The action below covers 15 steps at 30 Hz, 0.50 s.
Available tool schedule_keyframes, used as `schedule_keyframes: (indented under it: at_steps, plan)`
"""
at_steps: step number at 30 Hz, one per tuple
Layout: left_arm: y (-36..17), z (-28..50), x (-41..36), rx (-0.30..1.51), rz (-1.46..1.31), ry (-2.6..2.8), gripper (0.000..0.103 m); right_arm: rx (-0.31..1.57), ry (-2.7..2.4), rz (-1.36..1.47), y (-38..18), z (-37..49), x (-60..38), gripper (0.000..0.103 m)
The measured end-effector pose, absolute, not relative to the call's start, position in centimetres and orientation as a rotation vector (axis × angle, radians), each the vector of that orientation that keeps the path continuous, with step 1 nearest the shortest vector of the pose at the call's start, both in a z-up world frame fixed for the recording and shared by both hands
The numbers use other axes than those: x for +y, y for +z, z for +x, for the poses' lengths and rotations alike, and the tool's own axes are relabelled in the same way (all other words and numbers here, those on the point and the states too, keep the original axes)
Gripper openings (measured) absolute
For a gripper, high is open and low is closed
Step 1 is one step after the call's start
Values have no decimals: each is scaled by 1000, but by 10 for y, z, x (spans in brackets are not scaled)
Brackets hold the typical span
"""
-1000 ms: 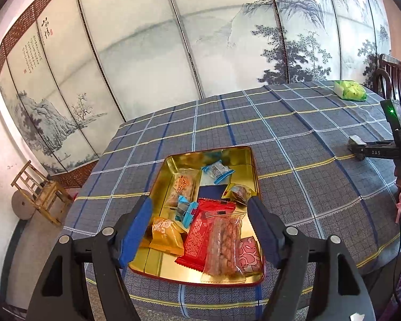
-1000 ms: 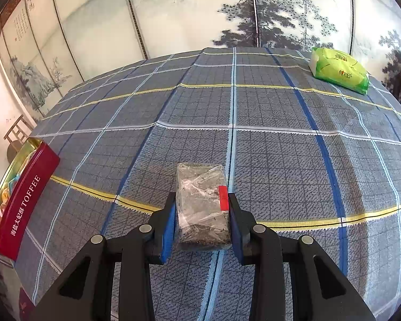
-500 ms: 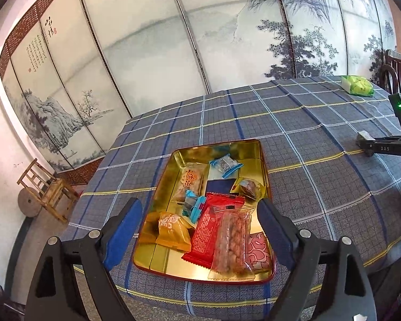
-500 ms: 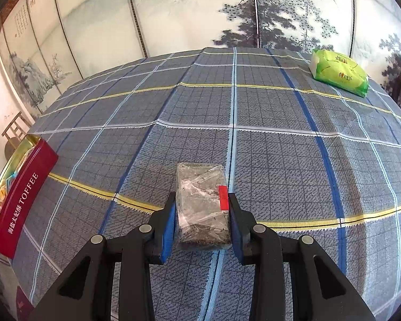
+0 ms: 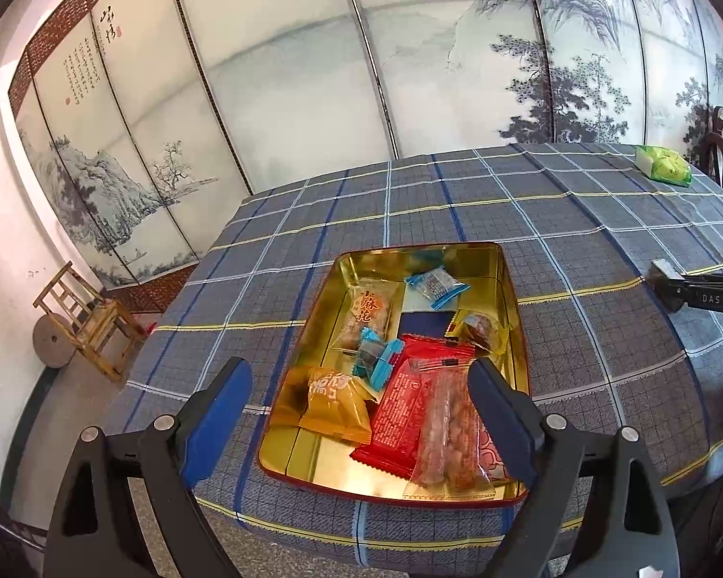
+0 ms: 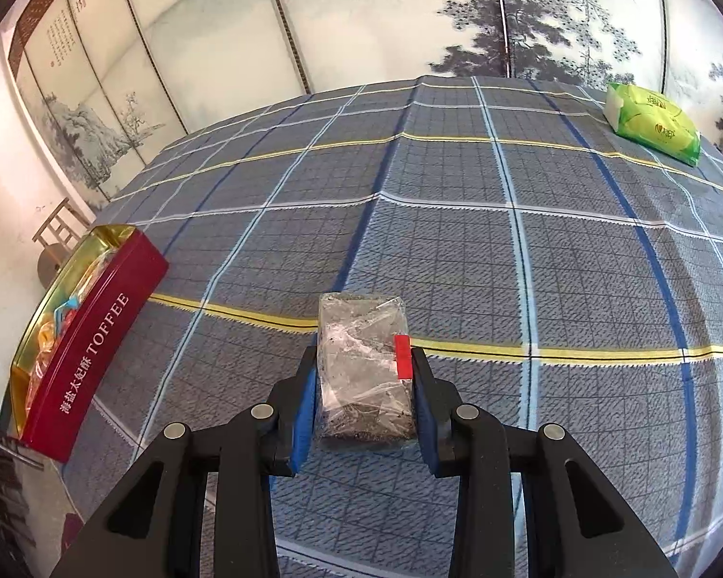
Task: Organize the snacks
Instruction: 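Lower the orange-snack bag into the tin and open the left gripper while the right carries the grey packet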
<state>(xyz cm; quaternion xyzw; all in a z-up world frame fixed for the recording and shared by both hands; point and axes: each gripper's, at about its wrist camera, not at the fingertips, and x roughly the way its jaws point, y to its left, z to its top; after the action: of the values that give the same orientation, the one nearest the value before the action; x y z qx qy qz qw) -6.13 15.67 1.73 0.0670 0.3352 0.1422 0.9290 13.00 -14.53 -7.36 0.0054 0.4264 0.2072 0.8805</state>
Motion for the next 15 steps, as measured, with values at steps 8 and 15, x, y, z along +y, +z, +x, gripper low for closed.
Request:
schedule_keyframes:
  at_steps: [8, 15]
  plan:
    - [12, -60, 160, 693, 128, 286, 89, 899, 492, 9, -71, 109, -121, 36]
    - [7, -61, 173, 697, 97, 297, 90, 891, 545, 6, -61, 94, -99, 36]
